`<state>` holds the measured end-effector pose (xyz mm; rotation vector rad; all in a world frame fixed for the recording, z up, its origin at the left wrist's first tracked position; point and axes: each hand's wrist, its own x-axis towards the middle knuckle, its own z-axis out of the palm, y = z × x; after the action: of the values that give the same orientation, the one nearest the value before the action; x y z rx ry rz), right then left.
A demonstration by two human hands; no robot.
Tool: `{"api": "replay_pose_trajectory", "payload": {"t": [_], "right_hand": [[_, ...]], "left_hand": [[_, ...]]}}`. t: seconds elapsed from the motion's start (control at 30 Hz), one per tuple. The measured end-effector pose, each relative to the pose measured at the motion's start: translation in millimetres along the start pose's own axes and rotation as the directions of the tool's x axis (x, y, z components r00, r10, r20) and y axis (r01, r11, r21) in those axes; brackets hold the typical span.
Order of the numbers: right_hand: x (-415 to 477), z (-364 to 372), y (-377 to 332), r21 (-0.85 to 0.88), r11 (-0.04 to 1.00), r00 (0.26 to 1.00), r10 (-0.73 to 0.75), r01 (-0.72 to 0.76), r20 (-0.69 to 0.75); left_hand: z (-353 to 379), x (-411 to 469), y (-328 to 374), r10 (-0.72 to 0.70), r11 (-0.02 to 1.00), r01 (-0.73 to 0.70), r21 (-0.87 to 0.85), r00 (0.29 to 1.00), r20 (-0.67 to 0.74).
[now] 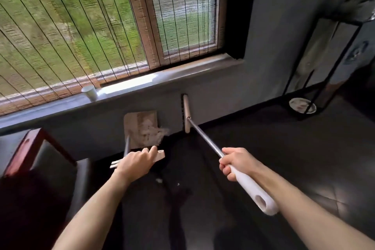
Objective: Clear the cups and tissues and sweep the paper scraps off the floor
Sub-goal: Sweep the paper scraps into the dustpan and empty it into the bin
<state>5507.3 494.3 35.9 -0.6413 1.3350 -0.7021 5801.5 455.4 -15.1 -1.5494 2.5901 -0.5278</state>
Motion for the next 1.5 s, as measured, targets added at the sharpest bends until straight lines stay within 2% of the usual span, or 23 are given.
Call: {"api": "replay_pose_trajectory", "payload": {"t": [0.1, 0.2, 0.3, 0.53, 0.7, 0.9, 1.1, 1.2, 1.43, 1.5], "right_hand": [[6, -1, -3, 0.007, 1.000, 1.000, -0.003, 0.003, -0.002], [9, -3, -4, 0.000, 1.000, 1.000, -0.002, 0.002, 0.009], [11, -5, -4, 0.011, 1.000, 1.000, 0.001, -0.001, 0.015], [8, -6, 5, 0.024, 0.999, 0.998, 0.045, -0.046, 0.051], [9, -7, 13, 0.049, 0.996, 0.996, 0.065, -0.068, 0.065], [20, -7, 40, 0.034, 0.993, 0.992, 0.107, -0.110, 0.064], [21, -14, 43, 0.024, 0.986, 0.981, 0.159, -0.162, 0.107], [13, -12, 44, 0.015, 0.987, 0.980, 0.158, -0.161, 0.119], [2, -2, 31, -0.003, 0.997, 0.989, 0.079, -0.080, 0.123], [1, -2, 28, 0.007, 0.998, 0.990, 0.066, -0.067, 0.127]], "left_hand": [[-9, 12, -5, 0.038, 0.999, -0.037, 0.024, 0.998, -0.045], [-13, 13, -12, 0.134, 0.986, -0.126, 0.108, 0.989, -0.067], [-20, 8, -22, 0.202, 0.974, -0.190, 0.121, 0.975, -0.090], [-37, -9, -23, 0.282, 0.948, -0.248, 0.200, 0.945, -0.164], [-30, -12, -13, 0.320, 0.930, -0.285, 0.232, 0.939, -0.128], [25, -14, 54, 0.351, 0.922, -0.349, 0.166, 0.936, 0.015], [3, 17, 27, 0.417, 0.893, -0.386, 0.232, 0.903, -0.103], [-21, 13, 4, 0.370, 0.917, -0.345, 0.202, 0.923, -0.104], [-64, -11, -16, 0.121, 0.990, -0.105, 0.093, 0.974, -0.191], [-62, -13, -14, 0.102, 0.993, -0.087, 0.085, 0.975, -0.198]]}}
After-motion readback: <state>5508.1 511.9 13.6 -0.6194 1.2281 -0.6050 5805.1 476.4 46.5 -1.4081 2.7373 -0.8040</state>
